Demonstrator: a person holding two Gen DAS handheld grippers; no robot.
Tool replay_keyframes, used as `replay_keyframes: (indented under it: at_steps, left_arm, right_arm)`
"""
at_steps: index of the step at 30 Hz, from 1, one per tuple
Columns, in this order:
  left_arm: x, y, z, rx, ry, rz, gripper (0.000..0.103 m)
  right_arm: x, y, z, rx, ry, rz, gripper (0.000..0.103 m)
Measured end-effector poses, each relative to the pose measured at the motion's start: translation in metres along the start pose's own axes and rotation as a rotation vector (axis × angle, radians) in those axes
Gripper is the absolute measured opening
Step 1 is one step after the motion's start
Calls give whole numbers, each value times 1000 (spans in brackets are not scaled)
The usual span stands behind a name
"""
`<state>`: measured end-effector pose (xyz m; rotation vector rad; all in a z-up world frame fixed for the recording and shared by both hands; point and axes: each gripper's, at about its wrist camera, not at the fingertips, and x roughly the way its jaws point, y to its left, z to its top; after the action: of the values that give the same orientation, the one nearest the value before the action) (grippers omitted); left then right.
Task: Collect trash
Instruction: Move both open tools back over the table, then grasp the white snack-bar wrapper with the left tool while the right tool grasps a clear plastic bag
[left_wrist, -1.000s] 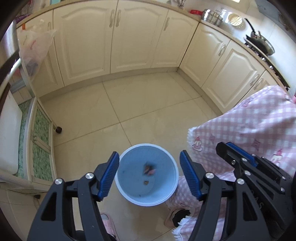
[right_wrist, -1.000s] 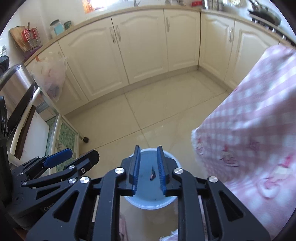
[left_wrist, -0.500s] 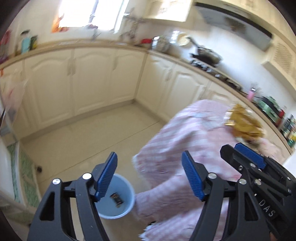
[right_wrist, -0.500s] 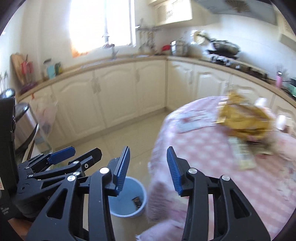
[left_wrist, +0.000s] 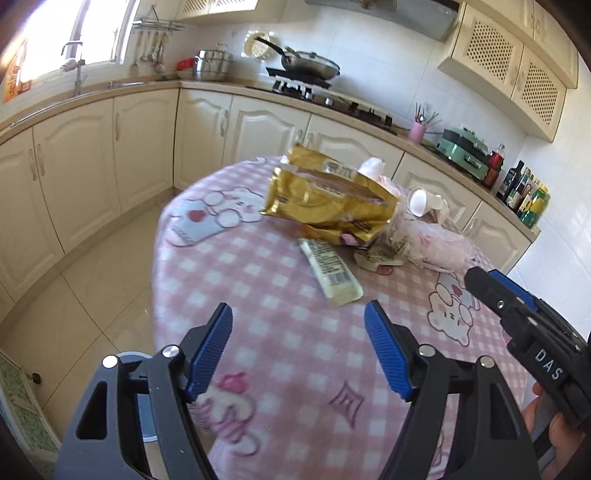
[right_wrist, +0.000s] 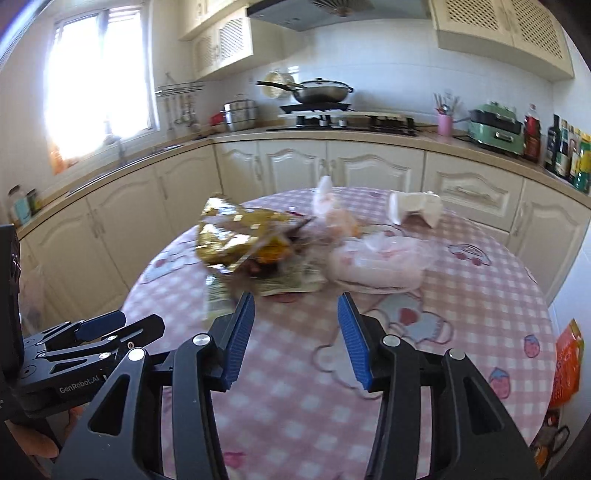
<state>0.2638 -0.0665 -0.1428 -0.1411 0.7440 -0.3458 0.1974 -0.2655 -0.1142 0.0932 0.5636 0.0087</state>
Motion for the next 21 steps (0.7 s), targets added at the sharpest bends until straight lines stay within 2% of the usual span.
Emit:
replay_keyframes:
  at_steps: [3, 6, 10, 11, 15, 17, 18, 19, 20, 21]
  left_arm:
    - [20, -15, 9, 26, 22, 5, 72]
    - [42, -24, 17, 31, 53, 11, 72]
    - [64, -28, 24, 37, 86, 38, 71]
    - [68, -28, 26, 37, 90, 39, 66]
    - [81, -29, 33, 60, 110, 58, 55]
    - [81, -28, 35, 67, 112, 63, 44]
    - [82, -27, 35, 68, 112, 51, 29]
    - [81, -25, 35, 66, 111, 43, 22]
    - [80, -24, 34, 64, 111, 33, 16]
    - [79, -23, 33, 61, 107, 23, 15]
  right_arm:
    - [12, -14, 5, 16, 23, 2, 46]
    - [23, -16, 8, 10, 44, 12, 50]
    - [38, -17, 12, -13, 85, 26, 50]
    - [43, -17, 14, -19, 92, 34, 50]
    - [57, -12, 21, -37, 124, 40, 50]
    - [66, -8, 25, -45, 139, 49, 50]
    - [70, -5, 26, -53, 145, 49, 50]
    - [74, -4, 28, -58, 152, 50, 50]
    - [78, -2, 29, -61, 162, 49, 50]
    - [83, 1, 29, -68, 174, 49, 50]
